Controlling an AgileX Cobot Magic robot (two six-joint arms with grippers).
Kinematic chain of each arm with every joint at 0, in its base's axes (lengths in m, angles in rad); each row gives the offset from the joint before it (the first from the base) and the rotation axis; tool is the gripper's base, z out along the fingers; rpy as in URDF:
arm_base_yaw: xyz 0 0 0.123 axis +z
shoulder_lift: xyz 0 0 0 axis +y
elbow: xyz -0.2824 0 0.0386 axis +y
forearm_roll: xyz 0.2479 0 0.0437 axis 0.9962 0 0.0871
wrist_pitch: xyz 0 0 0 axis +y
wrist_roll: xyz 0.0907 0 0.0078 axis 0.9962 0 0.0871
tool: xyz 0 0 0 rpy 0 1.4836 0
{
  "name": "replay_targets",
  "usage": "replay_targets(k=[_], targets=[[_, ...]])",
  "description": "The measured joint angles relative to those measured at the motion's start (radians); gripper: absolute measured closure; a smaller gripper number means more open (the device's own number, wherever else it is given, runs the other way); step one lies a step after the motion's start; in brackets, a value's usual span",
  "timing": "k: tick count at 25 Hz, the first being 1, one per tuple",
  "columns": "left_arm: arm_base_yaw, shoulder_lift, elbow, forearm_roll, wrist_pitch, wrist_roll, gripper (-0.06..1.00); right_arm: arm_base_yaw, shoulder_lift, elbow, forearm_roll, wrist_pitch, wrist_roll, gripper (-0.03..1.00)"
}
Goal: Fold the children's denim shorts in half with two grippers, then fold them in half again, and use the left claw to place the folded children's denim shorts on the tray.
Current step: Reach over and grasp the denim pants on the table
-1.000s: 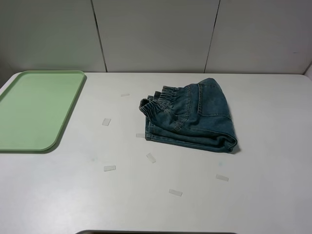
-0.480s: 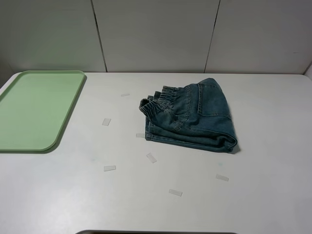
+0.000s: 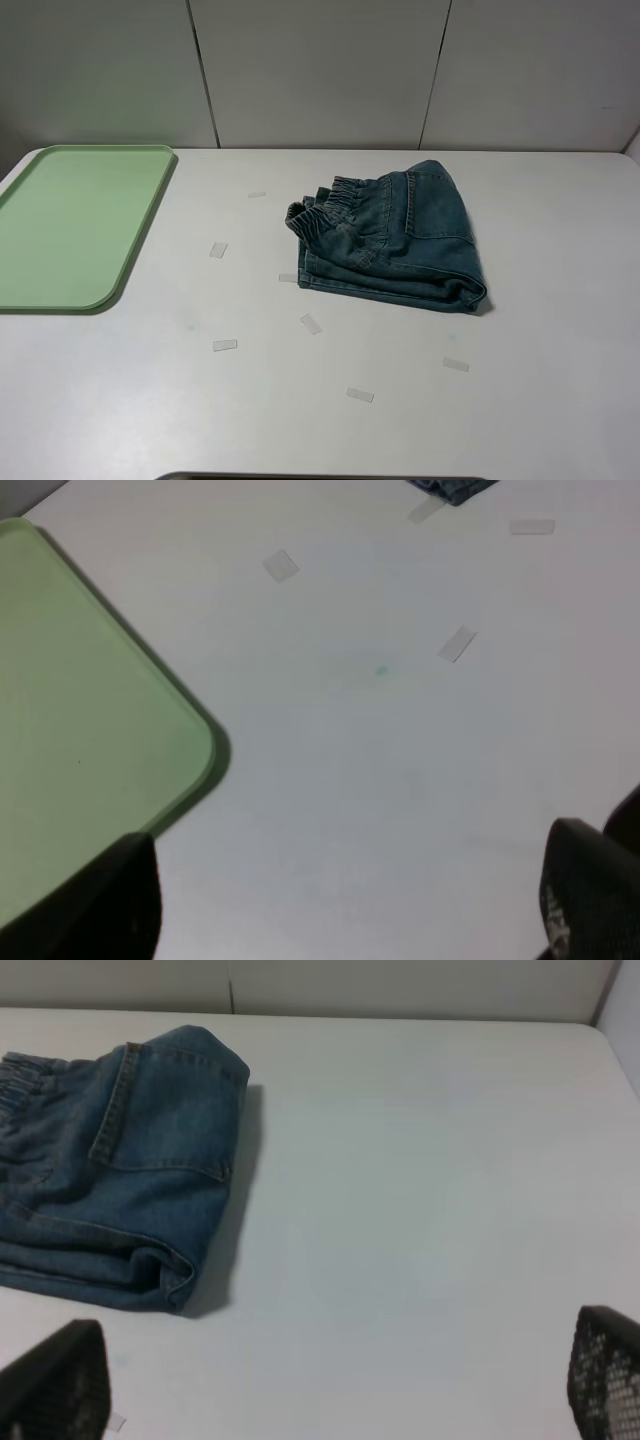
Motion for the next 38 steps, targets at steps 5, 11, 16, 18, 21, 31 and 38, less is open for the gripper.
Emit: replay_targets(k=[5, 11, 16, 18, 21, 31, 38], targets=[[0.000, 0.000, 0.000, 0.000, 0.000, 0.000, 0.18, 0.000, 0.000, 0.000, 0.000, 0.000, 0.000, 0.27], [0.000, 0.000, 0.000, 0.000, 0.000, 0.000, 0.18, 0.000, 0.000, 0.000, 0.000, 0.000, 0.000, 0.27], [0.000, 0.000, 0.000, 0.000, 0.000, 0.000, 0.18, 0.000, 0.000, 0.000, 0.000, 0.000, 0.000, 0.27], [0.000, 0.000, 0.000, 0.000, 0.000, 0.000, 0.18, 0.000, 0.000, 0.000, 0.000, 0.000, 0.000, 0.27], [0.000, 0.000, 0.000, 0.000, -0.001, 0.000, 0.18, 0.000, 0.000, 0.000, 0.000, 0.000, 0.000, 0.27], [0.000, 0.000, -0.010, 0.007, -0.081, -0.122, 0.18, 0.000, 0.000, 0.000, 0.000, 0.000, 0.000, 0.27], [0.000, 0.044, -0.036, 0.168, -0.173, -0.361, 0.18, 0.000, 0.000, 0.000, 0.000, 0.000, 0.000, 0.27]])
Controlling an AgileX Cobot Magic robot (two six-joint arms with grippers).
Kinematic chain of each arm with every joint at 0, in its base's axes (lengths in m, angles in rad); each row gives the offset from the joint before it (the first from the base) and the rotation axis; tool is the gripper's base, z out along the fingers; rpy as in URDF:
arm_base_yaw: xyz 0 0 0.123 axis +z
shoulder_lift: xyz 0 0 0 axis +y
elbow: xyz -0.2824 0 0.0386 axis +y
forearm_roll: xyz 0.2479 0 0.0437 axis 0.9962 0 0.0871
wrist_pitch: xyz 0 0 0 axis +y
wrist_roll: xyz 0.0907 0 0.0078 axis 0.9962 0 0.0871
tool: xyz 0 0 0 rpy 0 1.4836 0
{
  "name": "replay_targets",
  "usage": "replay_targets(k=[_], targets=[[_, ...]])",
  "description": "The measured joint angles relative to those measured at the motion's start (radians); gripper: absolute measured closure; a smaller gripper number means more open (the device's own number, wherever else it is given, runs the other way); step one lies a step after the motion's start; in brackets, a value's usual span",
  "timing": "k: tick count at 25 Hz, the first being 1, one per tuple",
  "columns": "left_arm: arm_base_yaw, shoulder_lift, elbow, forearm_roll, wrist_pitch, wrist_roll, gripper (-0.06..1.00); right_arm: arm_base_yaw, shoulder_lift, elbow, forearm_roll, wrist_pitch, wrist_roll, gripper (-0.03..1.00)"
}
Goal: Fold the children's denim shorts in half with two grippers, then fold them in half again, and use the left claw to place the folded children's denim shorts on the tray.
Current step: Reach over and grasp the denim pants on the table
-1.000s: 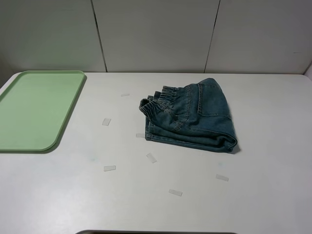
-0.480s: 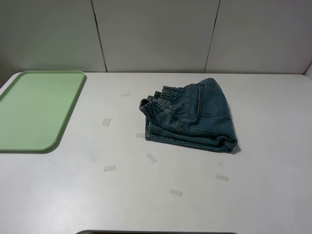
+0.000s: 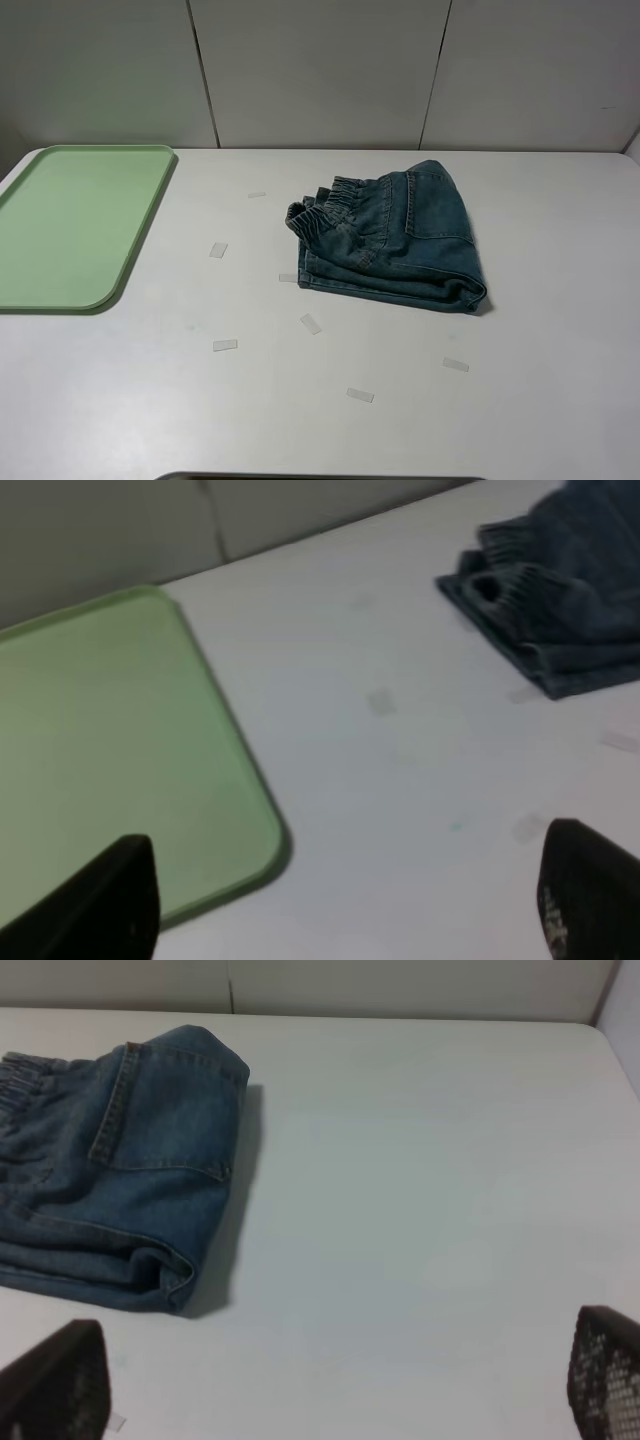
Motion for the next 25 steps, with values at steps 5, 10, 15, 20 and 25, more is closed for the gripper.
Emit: replay_targets(k=[5, 10, 15, 20, 25], targets=[[0.000, 0.185, -0.010, 0.006, -0.105, -0.063, 0.18, 0.000, 0.000, 0.000, -0.001, 0.000, 0.000, 0.27], [0.000, 0.440, -0.015, -0.124, -0.310, -0.089, 0.18, 0.000, 0.000, 0.000, -0.001, 0.000, 0.000, 0.27], [0.000, 0.725, -0.063, -0.311, -0.482, -0.082, 0.18, 0.000, 0.000, 0.000, -0.001, 0.000, 0.000, 0.27], [0.000, 1.010, -0.127, -0.500, -0.606, 0.028, 0.18, 0.000, 0.000, 0.000, -0.001, 0.000, 0.000, 0.27], [0.002, 1.228, -0.206, -0.731, -0.678, 0.185, 0.18, 0.000, 0.000, 0.000, -0.001, 0.000, 0.000, 0.27]])
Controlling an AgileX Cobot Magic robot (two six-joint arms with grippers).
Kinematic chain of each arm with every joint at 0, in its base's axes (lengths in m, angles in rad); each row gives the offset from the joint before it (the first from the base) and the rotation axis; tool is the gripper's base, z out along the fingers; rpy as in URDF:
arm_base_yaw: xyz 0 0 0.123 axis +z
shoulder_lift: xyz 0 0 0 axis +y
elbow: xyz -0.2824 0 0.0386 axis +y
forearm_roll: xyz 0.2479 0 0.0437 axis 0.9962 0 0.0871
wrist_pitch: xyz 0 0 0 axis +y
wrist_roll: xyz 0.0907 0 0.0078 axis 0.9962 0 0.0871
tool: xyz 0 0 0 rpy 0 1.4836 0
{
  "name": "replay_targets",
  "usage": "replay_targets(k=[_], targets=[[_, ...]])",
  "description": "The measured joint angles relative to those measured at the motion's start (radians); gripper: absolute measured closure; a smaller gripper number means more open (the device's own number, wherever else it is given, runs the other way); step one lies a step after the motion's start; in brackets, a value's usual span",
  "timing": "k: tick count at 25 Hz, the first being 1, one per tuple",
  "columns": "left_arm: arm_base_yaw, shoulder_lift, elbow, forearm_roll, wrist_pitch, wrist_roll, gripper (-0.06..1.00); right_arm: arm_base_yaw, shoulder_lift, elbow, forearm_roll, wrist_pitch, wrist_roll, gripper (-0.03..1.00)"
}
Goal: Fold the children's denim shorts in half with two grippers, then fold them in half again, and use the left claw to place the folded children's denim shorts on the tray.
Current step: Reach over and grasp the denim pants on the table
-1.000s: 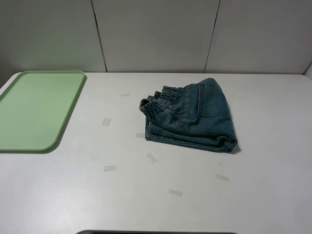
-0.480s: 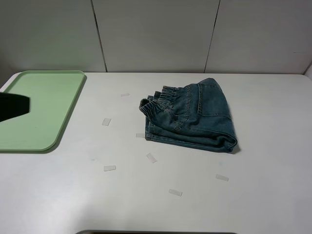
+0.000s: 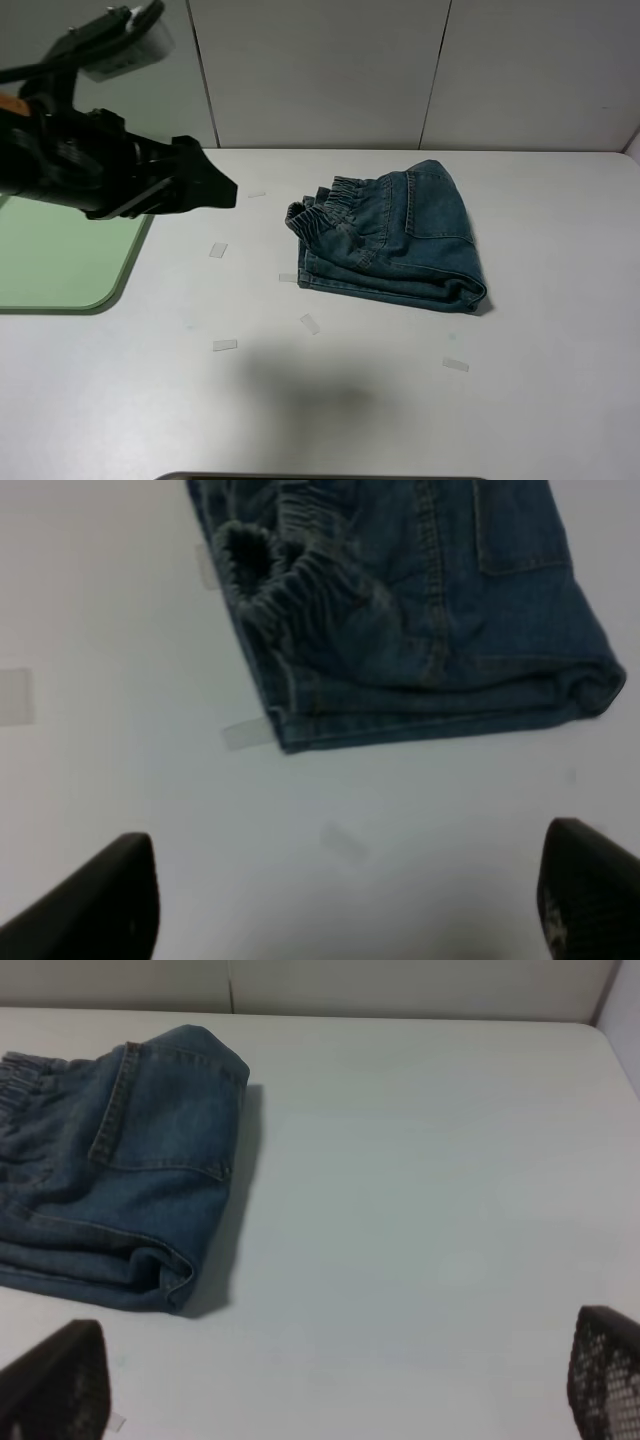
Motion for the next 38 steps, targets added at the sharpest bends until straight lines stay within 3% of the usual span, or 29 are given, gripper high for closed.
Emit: replay_targets(k=[8, 13, 17, 27, 38], targets=[[0.057, 0.224, -0.109, -0.431, -0.007, 0.378, 0.19, 0.000, 0.000, 0.000, 0.000, 0.000, 0.000, 0.27], [0.110, 0.361, -0.149, -0.724, 0.084, 0.641, 0.19, 0.000, 0.000, 0.000, 0.000, 0.000, 0.000, 0.27], [0.153, 0.458, -0.173, -0.875, 0.167, 0.772, 0.19, 0.000, 0.000, 0.000, 0.000, 0.000, 0.000, 0.27], [0.230, 0.601, -0.242, -0.922, 0.185, 0.811, 0.19, 0.000, 0.000, 0.000, 0.000, 0.000, 0.000, 0.27], [0.215, 0.804, -0.392, -0.992, 0.206, 0.812, 0.19, 0.000, 0.000, 0.000, 0.000, 0.000, 0.000, 0.27]])
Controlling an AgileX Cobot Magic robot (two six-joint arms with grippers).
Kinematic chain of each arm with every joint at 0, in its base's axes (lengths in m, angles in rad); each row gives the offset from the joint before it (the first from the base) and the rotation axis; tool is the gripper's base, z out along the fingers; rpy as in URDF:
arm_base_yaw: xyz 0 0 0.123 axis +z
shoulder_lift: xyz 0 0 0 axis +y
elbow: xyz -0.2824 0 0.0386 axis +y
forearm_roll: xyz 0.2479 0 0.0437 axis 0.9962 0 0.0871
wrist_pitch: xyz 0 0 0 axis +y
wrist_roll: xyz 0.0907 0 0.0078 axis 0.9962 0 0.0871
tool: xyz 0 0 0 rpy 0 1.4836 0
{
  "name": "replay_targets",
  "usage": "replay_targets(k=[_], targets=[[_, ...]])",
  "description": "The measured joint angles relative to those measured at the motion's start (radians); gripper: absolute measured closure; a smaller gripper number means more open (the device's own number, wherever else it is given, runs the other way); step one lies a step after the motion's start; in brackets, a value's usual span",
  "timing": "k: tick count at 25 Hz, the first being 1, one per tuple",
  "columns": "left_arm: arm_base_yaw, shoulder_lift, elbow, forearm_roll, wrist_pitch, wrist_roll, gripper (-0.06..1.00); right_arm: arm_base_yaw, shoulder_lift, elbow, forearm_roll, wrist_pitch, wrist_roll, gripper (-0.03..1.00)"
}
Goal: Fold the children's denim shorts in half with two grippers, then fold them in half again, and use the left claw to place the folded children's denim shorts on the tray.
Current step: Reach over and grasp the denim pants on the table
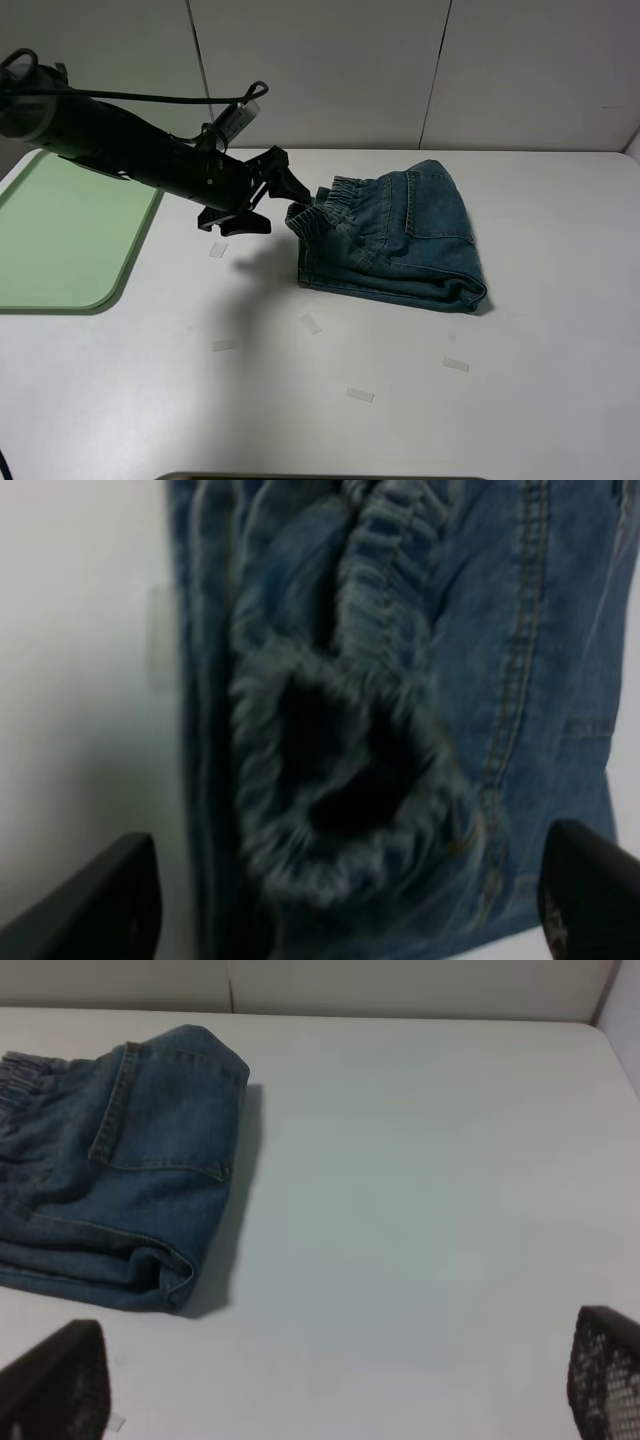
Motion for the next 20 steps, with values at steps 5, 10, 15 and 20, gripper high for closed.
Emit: replay_targets(k=[5, 10, 15, 20], targets=[[-0.021, 0.060, -0.095, -0.013, 0.029, -0.006, 0.19, 0.000, 0.000, 0.000, 0.000, 0.000, 0.000, 0.27], [-0.031, 0.094, -0.118, -0.014, 0.029, -0.027, 0.19, 0.000, 0.000, 0.000, 0.000, 0.000, 0.000, 0.27], [-0.043, 0.100, -0.119, -0.013, 0.022, -0.030, 0.24, 0.000, 0.000, 0.000, 0.000, 0.000, 0.000, 0.27], [-0.053, 0.100, -0.120, 0.015, 0.019, -0.030, 0.25, 0.000, 0.000, 0.000, 0.000, 0.000, 0.000, 0.27]])
